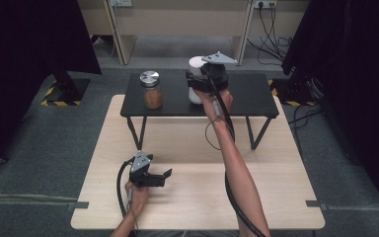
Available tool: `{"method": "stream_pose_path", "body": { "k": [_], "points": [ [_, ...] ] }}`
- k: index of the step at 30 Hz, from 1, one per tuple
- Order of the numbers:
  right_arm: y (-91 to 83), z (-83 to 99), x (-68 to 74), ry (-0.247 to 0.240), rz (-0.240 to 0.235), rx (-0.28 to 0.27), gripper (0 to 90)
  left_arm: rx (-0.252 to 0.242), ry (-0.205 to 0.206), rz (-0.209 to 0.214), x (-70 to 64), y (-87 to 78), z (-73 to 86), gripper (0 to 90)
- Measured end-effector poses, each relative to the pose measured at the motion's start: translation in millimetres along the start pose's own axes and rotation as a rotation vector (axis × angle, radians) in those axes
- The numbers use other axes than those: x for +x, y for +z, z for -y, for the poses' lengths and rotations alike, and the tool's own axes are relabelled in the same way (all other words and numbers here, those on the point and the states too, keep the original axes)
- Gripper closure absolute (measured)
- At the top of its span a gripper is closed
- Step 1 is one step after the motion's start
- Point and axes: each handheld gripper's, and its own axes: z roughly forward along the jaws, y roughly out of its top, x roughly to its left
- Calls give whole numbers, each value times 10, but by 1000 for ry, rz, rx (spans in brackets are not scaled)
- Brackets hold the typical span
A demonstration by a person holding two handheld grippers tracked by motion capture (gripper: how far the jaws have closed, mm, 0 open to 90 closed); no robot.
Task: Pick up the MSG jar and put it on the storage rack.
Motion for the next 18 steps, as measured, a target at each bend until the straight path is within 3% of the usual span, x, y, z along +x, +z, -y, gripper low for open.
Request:
{"method": "stream_pose_path", "body": {
  "k": [18],
  "points": [
    [156, 69, 67, 4, -15, -3, 351, 1, 1, -1, -3, 0, -1, 3]
  ]
}}
